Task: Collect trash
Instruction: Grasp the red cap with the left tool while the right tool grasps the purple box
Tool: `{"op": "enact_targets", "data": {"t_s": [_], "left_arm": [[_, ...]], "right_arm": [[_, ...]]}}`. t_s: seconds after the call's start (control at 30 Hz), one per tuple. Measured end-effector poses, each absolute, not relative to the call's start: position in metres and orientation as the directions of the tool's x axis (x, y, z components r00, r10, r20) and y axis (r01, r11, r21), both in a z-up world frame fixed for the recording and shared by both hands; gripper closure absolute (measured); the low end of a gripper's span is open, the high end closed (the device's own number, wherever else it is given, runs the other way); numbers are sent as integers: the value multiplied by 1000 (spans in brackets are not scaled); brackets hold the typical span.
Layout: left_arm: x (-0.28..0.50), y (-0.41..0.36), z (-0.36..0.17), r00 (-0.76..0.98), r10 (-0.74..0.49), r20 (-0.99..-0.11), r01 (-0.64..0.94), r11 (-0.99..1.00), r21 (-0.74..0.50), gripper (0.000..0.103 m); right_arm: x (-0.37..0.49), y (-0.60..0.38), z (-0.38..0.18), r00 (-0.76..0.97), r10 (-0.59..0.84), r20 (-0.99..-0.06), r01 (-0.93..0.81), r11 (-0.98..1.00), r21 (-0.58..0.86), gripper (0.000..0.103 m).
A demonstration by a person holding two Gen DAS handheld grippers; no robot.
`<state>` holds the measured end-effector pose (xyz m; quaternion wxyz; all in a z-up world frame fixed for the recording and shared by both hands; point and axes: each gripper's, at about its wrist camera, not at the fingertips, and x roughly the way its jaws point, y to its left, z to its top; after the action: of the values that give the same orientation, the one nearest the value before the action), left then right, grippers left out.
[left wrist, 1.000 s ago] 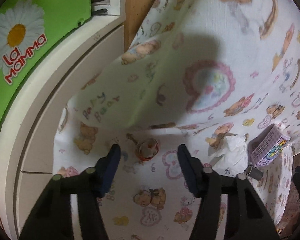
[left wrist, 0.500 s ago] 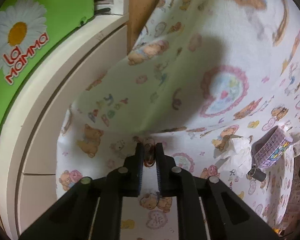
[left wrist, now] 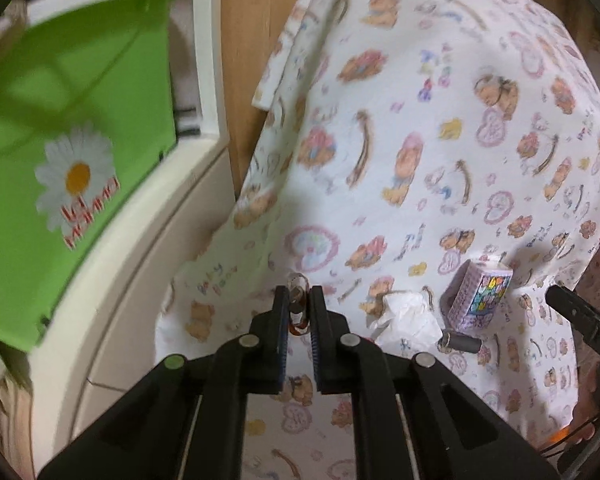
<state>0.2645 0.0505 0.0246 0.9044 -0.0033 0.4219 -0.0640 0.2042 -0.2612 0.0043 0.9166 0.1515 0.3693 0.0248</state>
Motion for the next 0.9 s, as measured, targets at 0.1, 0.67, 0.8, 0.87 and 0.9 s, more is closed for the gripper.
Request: {"op": "enact_targets", "data": {"t_s": [0.1,0.67,0.8,0.87,0.9], "left_arm": [[262,55,34,667,-122,-735,99,992,-75,94],[274,59,15,643,-77,-762,58,997,-52,94],[272,59,18,657,-95,-748,66,995,-69,94],[269,59,21,659,-105,-745,69,995,-78,94],[268,60,23,659,-112,-743,72,994,-86,94]], "right_arm": [[214,-249,7,729,196,-656,43,943,330,31],[263,-185,-23,727,42,-686,129,972,196,31],[269,-183,-24,720,32,-693,104,983,153,50],[262,-184,-18,748,34,-662,90,984,152,50],[257,-185,-13,762,50,-646,74,984,163,50]]}}
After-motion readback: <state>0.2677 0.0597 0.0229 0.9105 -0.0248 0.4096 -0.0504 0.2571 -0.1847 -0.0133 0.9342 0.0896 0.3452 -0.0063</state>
